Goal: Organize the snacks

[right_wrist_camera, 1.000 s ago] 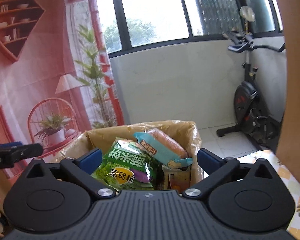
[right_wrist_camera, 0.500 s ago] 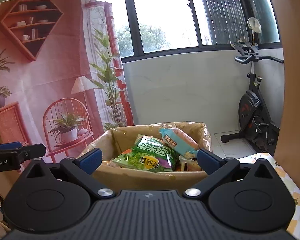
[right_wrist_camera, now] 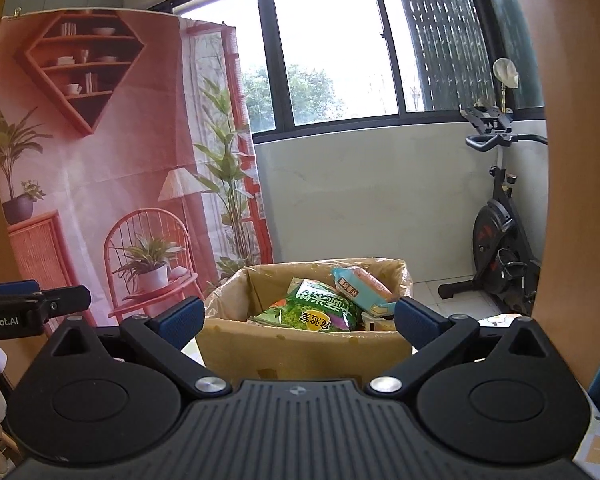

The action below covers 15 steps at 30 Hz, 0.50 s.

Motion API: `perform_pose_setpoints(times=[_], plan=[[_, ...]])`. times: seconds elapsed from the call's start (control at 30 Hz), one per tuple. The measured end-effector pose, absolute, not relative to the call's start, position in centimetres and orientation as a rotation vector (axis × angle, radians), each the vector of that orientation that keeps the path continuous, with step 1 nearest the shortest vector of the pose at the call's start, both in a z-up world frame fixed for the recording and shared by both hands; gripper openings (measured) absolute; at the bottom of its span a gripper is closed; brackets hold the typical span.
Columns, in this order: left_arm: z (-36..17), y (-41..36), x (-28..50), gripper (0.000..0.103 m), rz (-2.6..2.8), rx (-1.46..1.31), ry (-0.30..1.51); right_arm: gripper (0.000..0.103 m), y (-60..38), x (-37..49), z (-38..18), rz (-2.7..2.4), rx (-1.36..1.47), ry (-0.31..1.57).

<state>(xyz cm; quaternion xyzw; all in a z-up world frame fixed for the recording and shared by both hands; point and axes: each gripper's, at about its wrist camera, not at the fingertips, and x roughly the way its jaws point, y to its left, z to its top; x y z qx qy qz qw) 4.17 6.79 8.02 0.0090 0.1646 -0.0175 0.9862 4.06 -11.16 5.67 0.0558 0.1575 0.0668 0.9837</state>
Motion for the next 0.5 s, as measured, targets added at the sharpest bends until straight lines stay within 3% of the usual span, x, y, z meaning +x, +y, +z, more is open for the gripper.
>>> perform_pose_setpoints(times=[0.5], plan=[[8.6, 6.8, 2.3, 0.097, -0.045, -0.008, 0.326, 0.103, -11.4, 0.4, 8.0, 0.120, 0.110, 0.306]])
